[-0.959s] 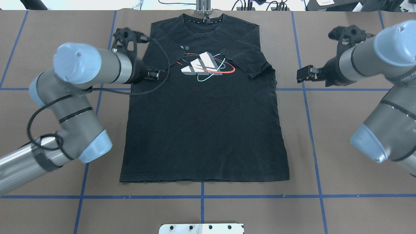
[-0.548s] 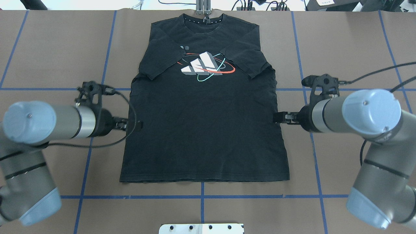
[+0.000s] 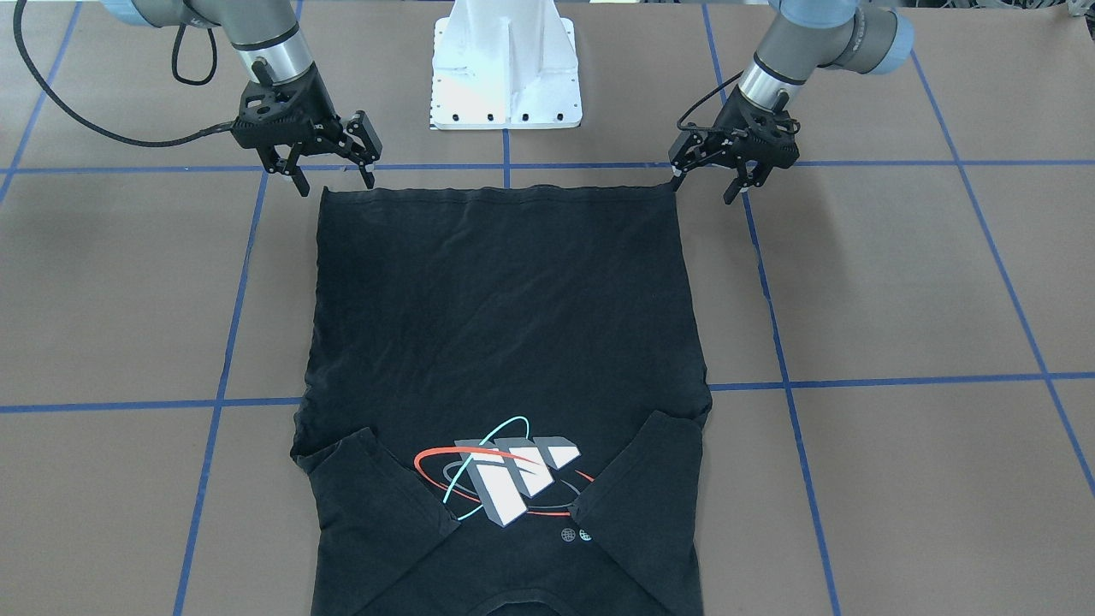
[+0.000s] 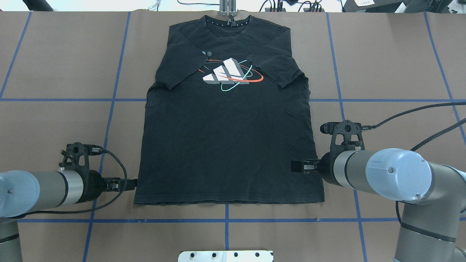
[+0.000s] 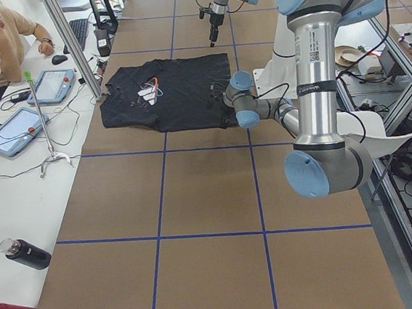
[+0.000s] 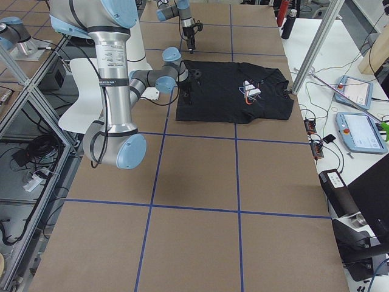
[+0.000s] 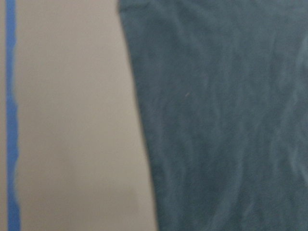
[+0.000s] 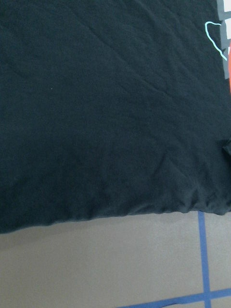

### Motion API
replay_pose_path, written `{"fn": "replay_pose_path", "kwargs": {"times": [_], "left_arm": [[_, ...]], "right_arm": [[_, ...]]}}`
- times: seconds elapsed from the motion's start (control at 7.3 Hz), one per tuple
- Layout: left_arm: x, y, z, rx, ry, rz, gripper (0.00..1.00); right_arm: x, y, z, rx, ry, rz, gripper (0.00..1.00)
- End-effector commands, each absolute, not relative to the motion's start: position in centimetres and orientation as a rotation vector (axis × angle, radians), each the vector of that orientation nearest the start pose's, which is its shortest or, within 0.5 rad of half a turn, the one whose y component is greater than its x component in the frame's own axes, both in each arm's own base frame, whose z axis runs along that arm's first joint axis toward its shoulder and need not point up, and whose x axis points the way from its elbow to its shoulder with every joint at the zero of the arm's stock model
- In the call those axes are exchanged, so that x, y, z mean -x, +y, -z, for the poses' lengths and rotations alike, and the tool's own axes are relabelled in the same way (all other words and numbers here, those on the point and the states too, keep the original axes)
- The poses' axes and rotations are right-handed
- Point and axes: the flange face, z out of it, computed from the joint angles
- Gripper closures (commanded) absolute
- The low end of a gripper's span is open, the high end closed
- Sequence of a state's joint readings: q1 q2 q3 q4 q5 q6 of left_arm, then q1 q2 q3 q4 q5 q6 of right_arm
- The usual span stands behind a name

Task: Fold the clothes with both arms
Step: 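Lower both grippers to the shirt's hem corners nearest the robot, then grasp the hem corners with both grippers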

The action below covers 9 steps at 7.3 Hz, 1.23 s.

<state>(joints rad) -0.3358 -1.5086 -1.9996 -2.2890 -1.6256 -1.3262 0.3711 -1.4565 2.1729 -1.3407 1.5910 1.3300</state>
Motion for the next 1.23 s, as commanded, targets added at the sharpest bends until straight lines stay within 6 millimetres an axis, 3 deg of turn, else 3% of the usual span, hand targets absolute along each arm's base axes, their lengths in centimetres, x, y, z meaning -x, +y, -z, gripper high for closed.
{"fn": "replay_pose_path", "kwargs": {"times": [0.0, 0.41, 0.69, 1.1], "left_arm": [[-42.8, -25.2, -40.4, -0.184, 1.074, 0.123, 0.20], [-45.2, -25.1, -39.8, -0.183, 1.084, 0.149, 0.52], [-45.4, -25.2, -40.0, -0.182, 1.080, 0.150, 0.58], [-44.9, -25.2, -40.6, -0.180, 1.066, 0.149, 0.58]], "right_arm": [[40.4, -29.5, -30.2, -0.269, -0.913, -0.107, 0.00], [40.4, -29.5, -30.2, -0.270, -0.914, -0.109, 0.00], [40.4, -29.5, -30.2, -0.270, -0.913, -0.109, 0.00], [40.4, -29.5, -30.1, -0.271, -0.915, -0.108, 0.00]]}}
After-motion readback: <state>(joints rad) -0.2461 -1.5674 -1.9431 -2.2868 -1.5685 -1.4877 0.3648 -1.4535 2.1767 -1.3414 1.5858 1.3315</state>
